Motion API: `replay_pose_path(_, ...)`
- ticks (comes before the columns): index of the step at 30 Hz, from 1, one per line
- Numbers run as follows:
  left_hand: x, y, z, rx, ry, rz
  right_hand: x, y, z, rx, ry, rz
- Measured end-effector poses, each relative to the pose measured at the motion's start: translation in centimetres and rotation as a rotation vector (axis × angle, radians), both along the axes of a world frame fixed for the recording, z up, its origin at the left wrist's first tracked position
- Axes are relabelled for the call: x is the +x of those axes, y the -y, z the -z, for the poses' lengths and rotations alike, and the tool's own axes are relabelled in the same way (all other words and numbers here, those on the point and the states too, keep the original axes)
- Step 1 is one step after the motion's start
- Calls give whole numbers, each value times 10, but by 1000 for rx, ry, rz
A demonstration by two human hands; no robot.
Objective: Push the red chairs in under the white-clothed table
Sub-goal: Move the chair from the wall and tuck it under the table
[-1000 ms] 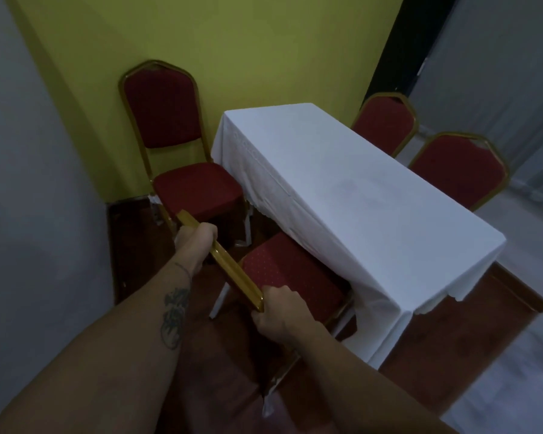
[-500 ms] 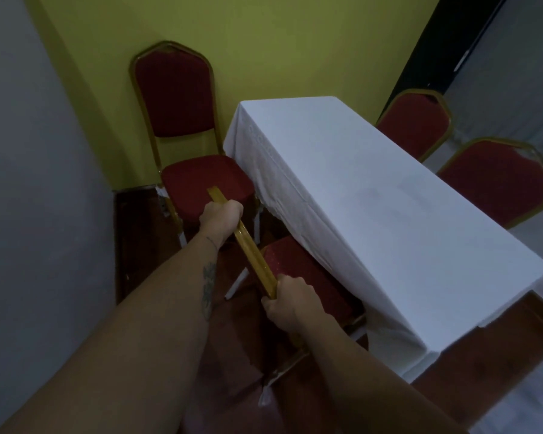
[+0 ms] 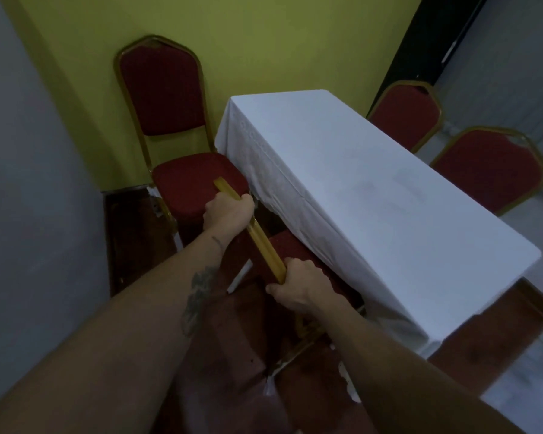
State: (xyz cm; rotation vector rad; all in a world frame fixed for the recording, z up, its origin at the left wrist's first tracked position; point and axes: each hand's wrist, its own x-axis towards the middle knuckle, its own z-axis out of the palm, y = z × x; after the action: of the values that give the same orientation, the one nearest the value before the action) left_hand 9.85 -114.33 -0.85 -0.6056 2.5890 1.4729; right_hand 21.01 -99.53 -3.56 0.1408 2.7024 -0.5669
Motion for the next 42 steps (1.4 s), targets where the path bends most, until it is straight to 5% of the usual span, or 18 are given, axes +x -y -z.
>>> replay_pose_path(9, -24, 53, -51, -5, 18, 53, -77, 24, -77, -219, -306, -124)
replay_pose_path(23, -113, 160, -113, -125, -82, -14, -242, 74, -102, -213, -248, -272)
replay_pose_path(42, -418, 334, -95, -279, -40, 98, -551, 249, -85, -282, -201, -131)
